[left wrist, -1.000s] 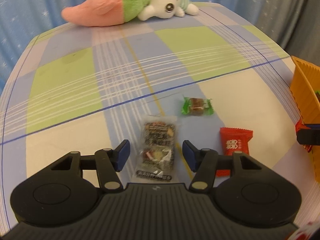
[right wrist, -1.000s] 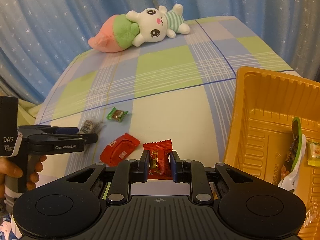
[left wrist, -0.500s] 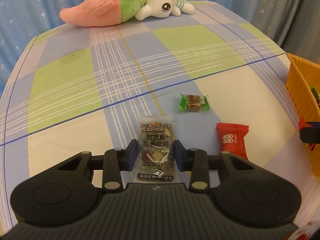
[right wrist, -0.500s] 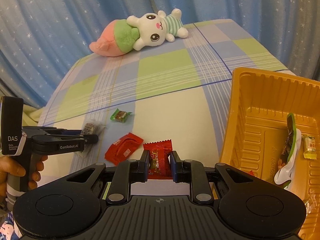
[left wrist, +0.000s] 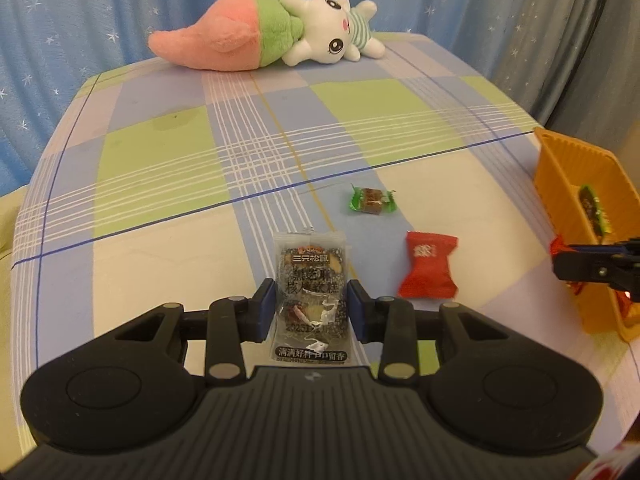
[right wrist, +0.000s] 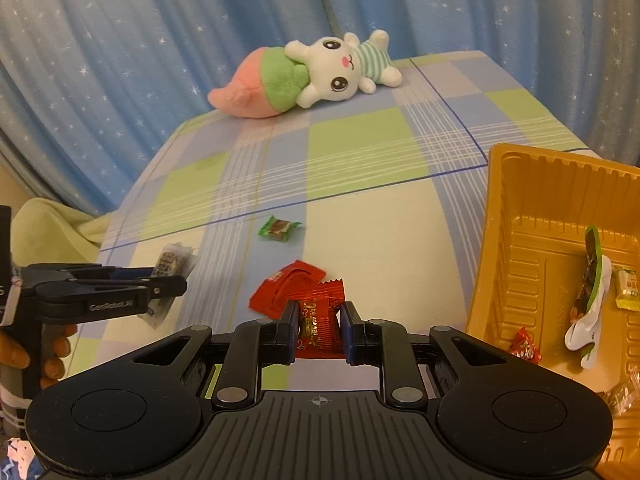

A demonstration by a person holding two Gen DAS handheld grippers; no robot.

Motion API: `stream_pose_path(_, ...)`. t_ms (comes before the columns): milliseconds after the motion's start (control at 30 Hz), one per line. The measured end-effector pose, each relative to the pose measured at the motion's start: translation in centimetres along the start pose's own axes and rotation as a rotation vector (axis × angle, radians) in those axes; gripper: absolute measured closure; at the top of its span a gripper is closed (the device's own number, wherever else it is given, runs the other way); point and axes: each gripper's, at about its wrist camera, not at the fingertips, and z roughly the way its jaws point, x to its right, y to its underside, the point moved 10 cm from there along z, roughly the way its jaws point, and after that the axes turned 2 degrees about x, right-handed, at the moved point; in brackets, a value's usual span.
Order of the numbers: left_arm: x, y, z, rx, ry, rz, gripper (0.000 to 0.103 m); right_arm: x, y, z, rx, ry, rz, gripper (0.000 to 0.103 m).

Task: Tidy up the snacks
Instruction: 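Carry the grey packet and red candy over the orange tray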

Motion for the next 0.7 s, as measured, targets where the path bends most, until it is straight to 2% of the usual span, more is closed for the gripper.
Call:
stream_pose_path(400,2.8,1.4,-5.6,0.046,0.058,0.007,0.068,-0.6,2.2,-3.5,0.030,-0.012,0.012,0.081)
stream_pose_path(700,8.8,2.5,-7.7,0.050,0.146,0.062,0.068,1.2,3.9,-7.3,0.064,0.009,0.046,0.081)
